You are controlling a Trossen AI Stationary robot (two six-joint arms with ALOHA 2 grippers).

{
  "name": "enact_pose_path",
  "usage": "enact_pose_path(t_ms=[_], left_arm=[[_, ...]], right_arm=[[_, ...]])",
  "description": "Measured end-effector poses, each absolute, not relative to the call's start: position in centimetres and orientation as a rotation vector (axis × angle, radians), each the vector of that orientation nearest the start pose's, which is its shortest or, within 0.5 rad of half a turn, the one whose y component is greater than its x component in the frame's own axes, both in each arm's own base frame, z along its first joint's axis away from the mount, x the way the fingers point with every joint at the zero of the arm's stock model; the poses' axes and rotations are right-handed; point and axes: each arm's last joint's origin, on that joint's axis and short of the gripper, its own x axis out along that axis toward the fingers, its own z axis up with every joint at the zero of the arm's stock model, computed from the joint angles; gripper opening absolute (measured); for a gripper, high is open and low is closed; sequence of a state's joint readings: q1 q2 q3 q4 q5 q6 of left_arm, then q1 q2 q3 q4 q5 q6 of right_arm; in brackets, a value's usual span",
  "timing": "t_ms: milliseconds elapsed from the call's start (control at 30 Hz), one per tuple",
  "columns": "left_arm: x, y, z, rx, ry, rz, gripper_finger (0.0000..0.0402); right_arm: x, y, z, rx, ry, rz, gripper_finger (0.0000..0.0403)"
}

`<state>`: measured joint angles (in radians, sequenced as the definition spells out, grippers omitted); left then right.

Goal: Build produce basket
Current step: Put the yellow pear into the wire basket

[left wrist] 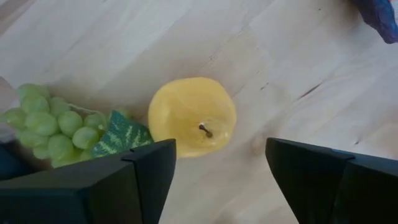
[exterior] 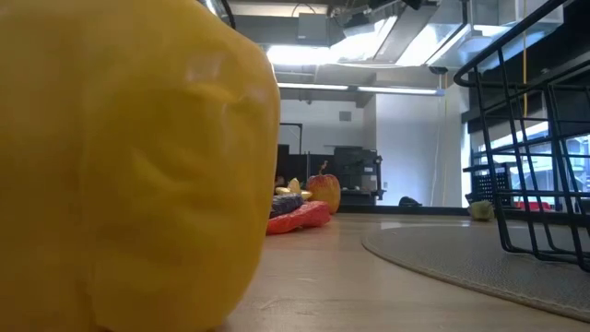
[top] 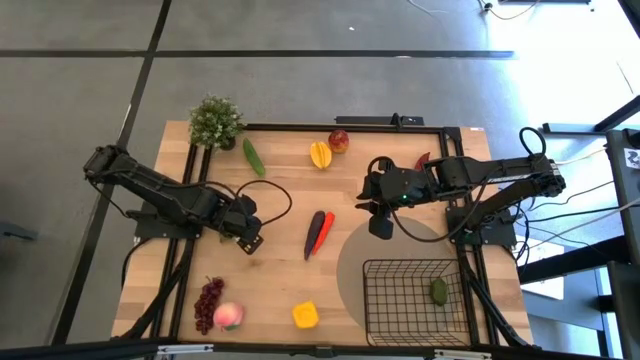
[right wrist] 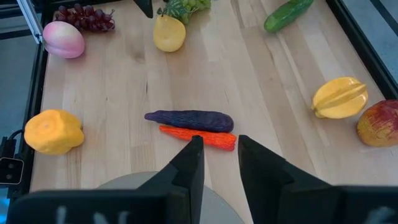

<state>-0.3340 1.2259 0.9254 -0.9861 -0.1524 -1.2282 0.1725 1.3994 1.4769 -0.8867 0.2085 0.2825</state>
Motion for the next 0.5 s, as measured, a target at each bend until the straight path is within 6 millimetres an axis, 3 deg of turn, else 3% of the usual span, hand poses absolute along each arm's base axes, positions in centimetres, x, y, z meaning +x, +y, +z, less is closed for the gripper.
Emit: enact_pose_path(t_ms=[500], left_arm=[[19.8, -6.4, 21.6, -0.758, 1.125, 0.598, 0.024]], right_arm=[[27.8, 4.2, 37.3, 0.114, 0.782, -0.145, 0.009]])
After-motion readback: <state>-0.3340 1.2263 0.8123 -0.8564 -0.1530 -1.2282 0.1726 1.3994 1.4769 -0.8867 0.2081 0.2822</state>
